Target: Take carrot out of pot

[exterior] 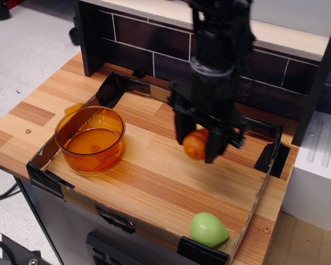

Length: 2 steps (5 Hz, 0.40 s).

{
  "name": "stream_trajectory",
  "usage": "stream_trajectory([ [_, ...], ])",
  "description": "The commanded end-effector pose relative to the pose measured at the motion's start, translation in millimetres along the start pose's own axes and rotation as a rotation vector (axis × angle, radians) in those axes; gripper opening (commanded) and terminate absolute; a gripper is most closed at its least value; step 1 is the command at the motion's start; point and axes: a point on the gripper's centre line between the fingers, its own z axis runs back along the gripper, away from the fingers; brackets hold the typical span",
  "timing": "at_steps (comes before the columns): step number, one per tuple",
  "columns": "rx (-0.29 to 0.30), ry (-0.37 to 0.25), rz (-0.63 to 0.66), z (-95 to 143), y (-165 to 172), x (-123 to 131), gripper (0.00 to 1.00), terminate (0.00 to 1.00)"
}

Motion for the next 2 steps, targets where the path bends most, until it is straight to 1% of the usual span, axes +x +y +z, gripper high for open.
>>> stream_trajectory([
  [1,-0.008,0.003,-0.035,-13,-21,11,0.0,0.0],
  [2,0.013,0.011,-0.058,-27,-28,6,0.0,0.0],
])
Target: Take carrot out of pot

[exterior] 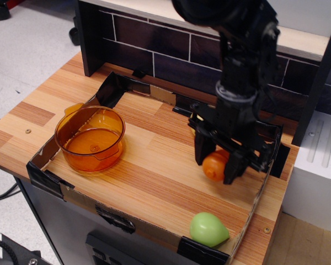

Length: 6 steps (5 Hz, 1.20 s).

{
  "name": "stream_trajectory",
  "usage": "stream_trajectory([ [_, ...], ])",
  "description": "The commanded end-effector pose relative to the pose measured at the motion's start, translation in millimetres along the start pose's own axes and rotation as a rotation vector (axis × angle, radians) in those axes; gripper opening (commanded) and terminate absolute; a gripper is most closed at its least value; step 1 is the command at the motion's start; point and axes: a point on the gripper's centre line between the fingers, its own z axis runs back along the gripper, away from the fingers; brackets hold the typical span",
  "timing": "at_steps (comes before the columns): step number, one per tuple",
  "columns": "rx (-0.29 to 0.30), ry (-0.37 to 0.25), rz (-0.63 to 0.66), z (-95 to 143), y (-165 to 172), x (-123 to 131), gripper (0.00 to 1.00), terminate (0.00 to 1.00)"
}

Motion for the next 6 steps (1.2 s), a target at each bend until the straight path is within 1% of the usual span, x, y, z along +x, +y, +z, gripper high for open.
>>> stream_trajectory([
  [1,0.012,-0.019,-0.022,0,-12,-6,1.0,0.0],
  [3,0.015,-0.01,-0.017,4,-10,-6,1.0,0.0],
  [4,-0.008,-0.04,-0.005,17,-6,-7,1.0,0.0],
  [5,-0.057,-0.081,0.003,41,-3,-9,1.0,0.0],
  [6,-0.131,-0.128,0.018,86,4,-13,1.0,0.0],
])
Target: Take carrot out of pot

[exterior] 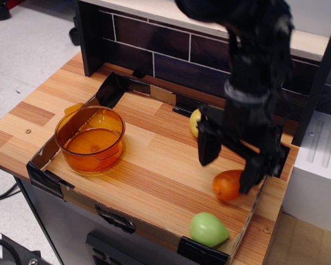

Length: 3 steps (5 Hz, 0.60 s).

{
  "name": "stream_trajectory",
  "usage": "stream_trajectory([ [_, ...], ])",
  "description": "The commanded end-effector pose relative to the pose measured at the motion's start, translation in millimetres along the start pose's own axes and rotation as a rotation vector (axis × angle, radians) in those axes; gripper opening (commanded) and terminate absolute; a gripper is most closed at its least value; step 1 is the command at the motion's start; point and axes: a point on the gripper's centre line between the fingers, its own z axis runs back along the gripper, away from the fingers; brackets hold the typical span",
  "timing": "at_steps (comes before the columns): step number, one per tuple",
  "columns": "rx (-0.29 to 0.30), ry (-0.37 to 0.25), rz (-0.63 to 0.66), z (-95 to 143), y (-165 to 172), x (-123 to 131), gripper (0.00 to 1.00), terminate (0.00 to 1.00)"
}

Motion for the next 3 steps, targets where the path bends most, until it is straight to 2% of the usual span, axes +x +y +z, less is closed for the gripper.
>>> stream_trajectory([
  [1,-0.03,-0.121,0.051,78.5,17.7,3.0,1.0,0.0],
  [2,-0.03,-0.121,0.051,78.5,17.7,3.0,1.0,0.0],
  [3,-0.03,-0.121,0.051,78.5,17.7,3.0,1.0,1.0],
])
